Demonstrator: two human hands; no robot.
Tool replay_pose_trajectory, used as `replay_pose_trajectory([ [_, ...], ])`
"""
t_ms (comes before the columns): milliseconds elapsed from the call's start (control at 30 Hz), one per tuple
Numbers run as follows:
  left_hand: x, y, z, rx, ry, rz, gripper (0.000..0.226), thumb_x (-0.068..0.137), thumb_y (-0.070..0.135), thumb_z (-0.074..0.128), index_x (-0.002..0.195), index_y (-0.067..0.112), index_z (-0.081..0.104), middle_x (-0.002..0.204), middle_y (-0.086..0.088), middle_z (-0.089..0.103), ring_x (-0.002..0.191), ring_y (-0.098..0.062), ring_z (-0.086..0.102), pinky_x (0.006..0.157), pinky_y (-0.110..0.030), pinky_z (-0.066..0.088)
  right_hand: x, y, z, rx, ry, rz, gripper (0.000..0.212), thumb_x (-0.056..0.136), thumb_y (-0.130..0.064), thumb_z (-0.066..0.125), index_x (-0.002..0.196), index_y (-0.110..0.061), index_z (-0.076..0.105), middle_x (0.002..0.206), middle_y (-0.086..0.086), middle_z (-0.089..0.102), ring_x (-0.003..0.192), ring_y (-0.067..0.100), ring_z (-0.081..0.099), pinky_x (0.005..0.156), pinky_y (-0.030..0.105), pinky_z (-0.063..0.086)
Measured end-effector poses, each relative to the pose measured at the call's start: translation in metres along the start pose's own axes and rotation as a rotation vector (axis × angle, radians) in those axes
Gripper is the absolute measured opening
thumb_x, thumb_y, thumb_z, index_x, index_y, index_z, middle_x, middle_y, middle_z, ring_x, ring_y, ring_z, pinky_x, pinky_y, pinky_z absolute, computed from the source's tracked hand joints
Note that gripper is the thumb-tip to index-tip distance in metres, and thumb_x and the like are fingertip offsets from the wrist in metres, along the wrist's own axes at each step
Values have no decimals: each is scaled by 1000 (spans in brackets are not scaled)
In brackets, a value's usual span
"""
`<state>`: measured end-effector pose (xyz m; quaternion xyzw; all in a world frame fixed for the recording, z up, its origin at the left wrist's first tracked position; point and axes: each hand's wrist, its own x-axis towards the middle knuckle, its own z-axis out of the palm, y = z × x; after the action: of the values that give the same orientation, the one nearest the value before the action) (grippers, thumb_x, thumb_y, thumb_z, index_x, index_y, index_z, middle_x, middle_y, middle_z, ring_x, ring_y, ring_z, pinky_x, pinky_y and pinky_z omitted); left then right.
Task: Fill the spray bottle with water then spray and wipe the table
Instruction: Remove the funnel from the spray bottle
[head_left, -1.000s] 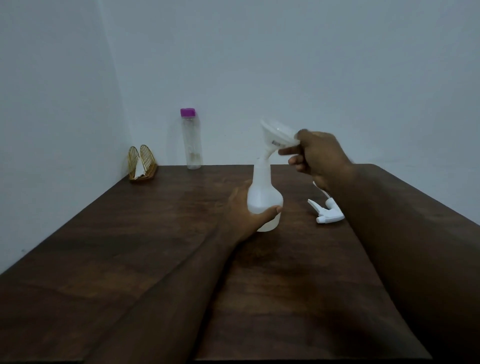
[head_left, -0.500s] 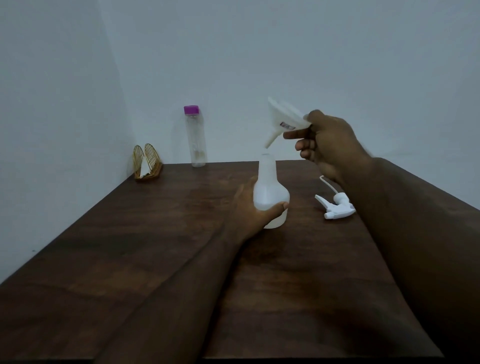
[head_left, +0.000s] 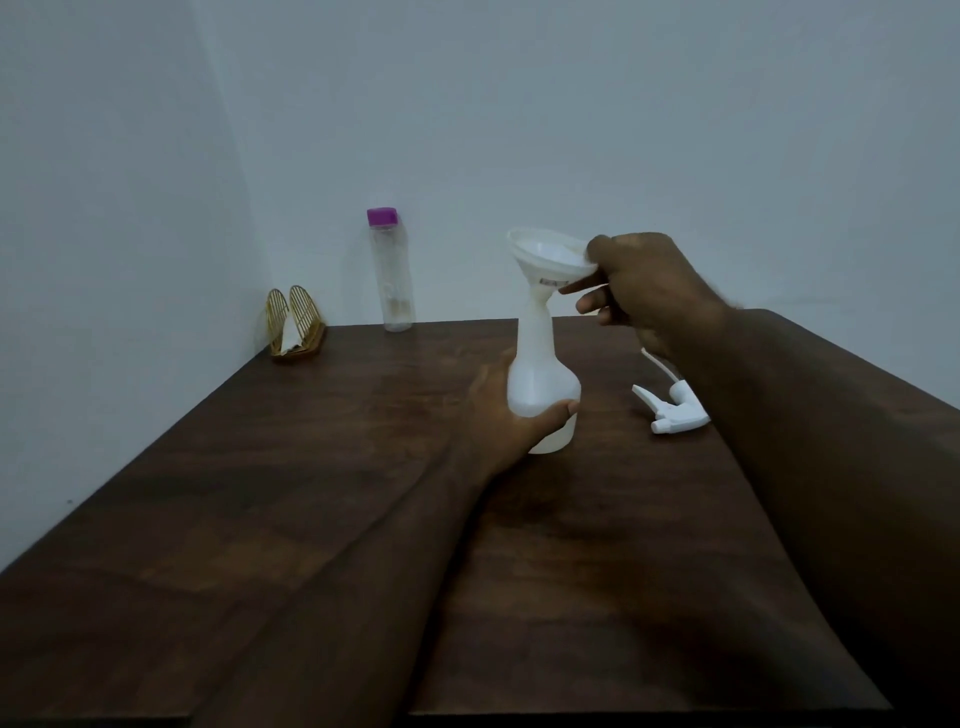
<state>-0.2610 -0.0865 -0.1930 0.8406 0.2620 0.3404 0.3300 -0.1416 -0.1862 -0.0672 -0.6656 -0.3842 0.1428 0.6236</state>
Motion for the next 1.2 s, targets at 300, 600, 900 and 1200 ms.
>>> replay_pose_trajectory([
  [300,-1,0,2,-18,-1,-6,80,71,58,76,137,30,40,126,10,52,105,-4,47,85,-24,39,-2,-6,5,-22,30,-82,18,92,-11,46,77,-4,54,71,10,68,45,13,61,40,22,39],
  [600,1,-4,3,-11,7,-17,86,67,63,76,138,32,40,126,12,52,107,-5,49,91,-29,45,-1,0,5,-15,34,-94,14,90,-11,44,81,-3,53,73,12,70,41,16,59,39,23,35],
  [900,1,-5,2,6,13,9,83,66,66,75,134,35,41,122,13,51,108,-6,50,88,-28,44,-3,8,6,70,80,-27,20,92,-16,44,80,-5,56,76,14,74,35,12,38,37,18,27],
  [1200,1,-6,2,7,9,8,82,66,65,75,134,34,41,125,12,53,108,-5,50,89,-28,44,-4,8,5,-5,22,-8,21,92,-16,44,88,-2,59,77,13,75,35,11,39,38,18,28],
])
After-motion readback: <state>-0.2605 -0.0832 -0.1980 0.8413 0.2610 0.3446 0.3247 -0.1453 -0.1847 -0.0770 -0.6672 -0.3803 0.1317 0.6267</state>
